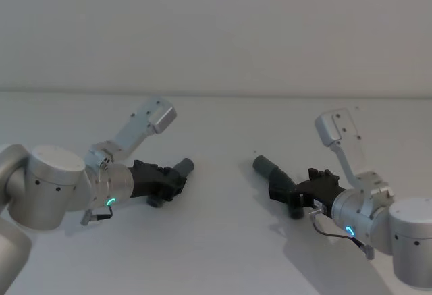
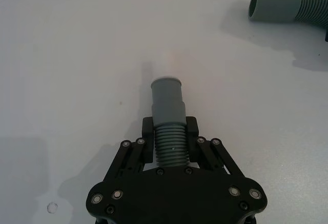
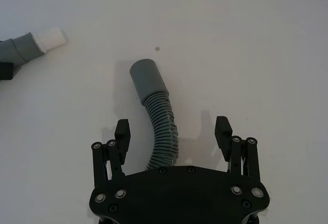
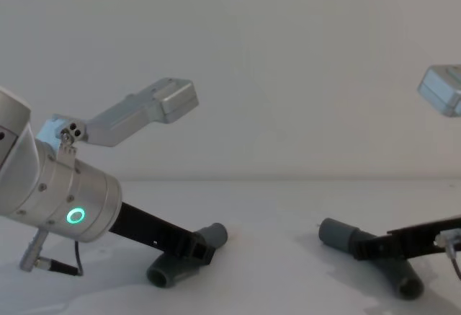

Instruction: Use both hands to pick up one end of the pipe from the table, align the ends, and insert them.

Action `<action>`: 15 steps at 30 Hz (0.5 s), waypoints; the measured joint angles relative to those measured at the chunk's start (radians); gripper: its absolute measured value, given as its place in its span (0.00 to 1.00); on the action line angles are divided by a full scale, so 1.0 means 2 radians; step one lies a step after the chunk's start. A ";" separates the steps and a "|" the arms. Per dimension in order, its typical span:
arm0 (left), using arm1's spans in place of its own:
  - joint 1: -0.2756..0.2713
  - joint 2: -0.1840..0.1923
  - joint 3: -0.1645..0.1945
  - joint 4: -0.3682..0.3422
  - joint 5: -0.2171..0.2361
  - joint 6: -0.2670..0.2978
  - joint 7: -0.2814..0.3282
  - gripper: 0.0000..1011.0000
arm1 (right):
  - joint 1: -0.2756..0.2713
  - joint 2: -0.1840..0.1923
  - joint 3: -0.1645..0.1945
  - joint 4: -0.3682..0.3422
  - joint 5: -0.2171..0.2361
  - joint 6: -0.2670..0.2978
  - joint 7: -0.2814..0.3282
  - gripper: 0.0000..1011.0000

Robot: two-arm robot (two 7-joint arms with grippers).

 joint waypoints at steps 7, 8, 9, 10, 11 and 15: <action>0.000 0.000 0.000 0.000 0.000 0.000 0.000 0.34 | 0.001 -0.003 -0.001 0.003 -0.004 0.002 -0.001 0.99; 0.000 0.000 0.000 0.000 0.000 0.000 0.000 0.34 | 0.002 -0.003 -0.001 0.003 -0.004 0.002 -0.001 0.99; 0.000 0.000 0.000 0.000 0.000 0.000 0.000 0.34 | 0.002 -0.003 -0.001 0.004 -0.005 0.002 -0.001 0.99; 0.000 0.000 0.000 0.000 0.000 0.000 0.000 0.34 | 0.002 -0.004 -0.001 0.004 -0.006 0.003 -0.001 0.99; 0.000 0.000 0.000 0.000 0.000 0.000 0.000 0.34 | 0.002 -0.004 -0.001 0.005 -0.006 0.003 -0.001 0.99; 0.000 0.000 0.000 0.000 0.000 0.000 0.000 0.34 | 0.002 -0.006 -0.002 0.006 -0.009 0.003 -0.001 0.99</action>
